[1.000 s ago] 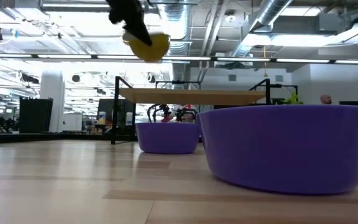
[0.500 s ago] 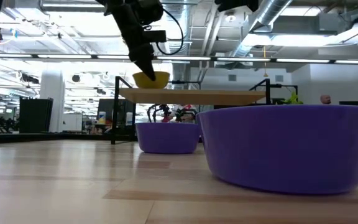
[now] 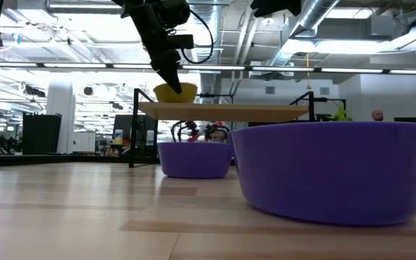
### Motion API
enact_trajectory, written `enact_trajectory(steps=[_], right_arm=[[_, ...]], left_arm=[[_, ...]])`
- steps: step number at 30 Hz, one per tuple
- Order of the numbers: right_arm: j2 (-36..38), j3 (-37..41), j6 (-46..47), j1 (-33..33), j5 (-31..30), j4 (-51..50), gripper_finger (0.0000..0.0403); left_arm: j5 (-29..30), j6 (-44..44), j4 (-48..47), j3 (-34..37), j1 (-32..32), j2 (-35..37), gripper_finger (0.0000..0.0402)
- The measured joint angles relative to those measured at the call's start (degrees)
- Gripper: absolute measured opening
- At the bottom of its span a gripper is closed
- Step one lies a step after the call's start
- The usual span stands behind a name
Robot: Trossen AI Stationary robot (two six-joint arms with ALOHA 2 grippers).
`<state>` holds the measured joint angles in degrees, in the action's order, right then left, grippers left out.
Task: Pick & Place Mini bowls
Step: Put the bottom left white bowl on the shelf, then stack the bottom white bowl on top of the white bowl on the shelf
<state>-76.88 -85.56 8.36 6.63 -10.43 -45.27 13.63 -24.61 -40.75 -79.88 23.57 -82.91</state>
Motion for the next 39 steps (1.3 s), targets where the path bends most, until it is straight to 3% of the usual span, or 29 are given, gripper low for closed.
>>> enact_trajectory(steps=[18,29,33,39], right_arm=[[0.00,0.00,0.09,-2.22,0.15,-1.29,0.0122],[0.02,0.00,1.28,-3.74,-0.20,-6.34,0.0179],[0.26,0.00,8.46,-5.69,1.53,-11.42,0.0200],[0.42,0.90,22.84,-17.15,2.94,-24.40,0.0208]], left_arm=[[-0.39,3.95,-4.09,-0.04,-3.54,0.46,0.0161],[1.84,4.06,-3.82,-0.02,-4.94,6.68,0.0207],[-0.15,9.60,-4.71,0.00,-7.30,10.73,0.0212],[-7.76,19.25,-5.48,0.00,-14.65,19.45,0.0205]])
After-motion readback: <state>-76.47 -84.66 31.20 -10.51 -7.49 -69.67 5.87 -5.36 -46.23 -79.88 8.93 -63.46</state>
